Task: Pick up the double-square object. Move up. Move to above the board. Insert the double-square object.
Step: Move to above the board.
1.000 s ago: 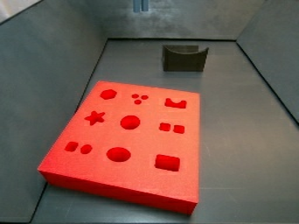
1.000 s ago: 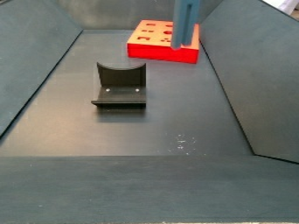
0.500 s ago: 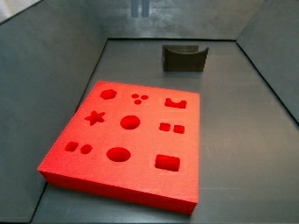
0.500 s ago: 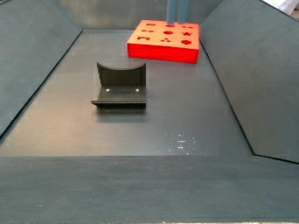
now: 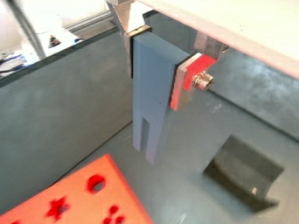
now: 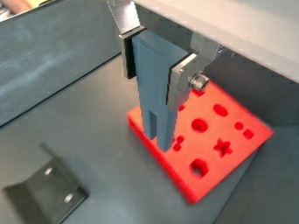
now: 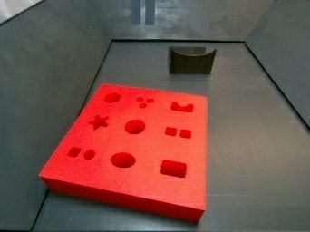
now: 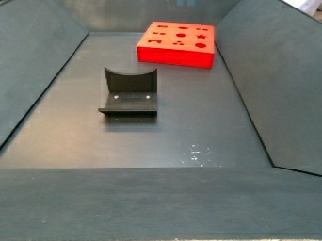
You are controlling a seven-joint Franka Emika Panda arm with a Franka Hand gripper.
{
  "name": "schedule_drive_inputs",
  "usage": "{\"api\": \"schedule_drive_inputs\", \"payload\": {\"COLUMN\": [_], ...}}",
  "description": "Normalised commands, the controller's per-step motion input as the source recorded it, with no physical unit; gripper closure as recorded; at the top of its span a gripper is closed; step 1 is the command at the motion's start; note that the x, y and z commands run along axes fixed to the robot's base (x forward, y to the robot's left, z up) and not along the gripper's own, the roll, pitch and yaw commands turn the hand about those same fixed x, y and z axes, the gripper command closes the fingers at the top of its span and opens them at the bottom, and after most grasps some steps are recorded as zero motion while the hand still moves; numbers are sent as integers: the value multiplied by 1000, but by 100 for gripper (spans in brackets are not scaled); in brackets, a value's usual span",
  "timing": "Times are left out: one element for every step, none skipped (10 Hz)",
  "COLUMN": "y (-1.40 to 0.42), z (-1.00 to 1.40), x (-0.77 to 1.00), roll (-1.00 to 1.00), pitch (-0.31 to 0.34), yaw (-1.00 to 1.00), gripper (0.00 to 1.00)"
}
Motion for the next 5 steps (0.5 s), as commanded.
{"api": "schedule_drive_inputs", "payload": {"y": [-1000,-1000,-675,-374,-224], "z": [201,201,143,90,57], "x": [128,153,128,91,69], "roll": [3,-8,-5,1,2], "pitch": [135,139,136,118,99], "yaw": [-29,-21,-2,3,8], "gripper": [100,100,100,100,100]}}
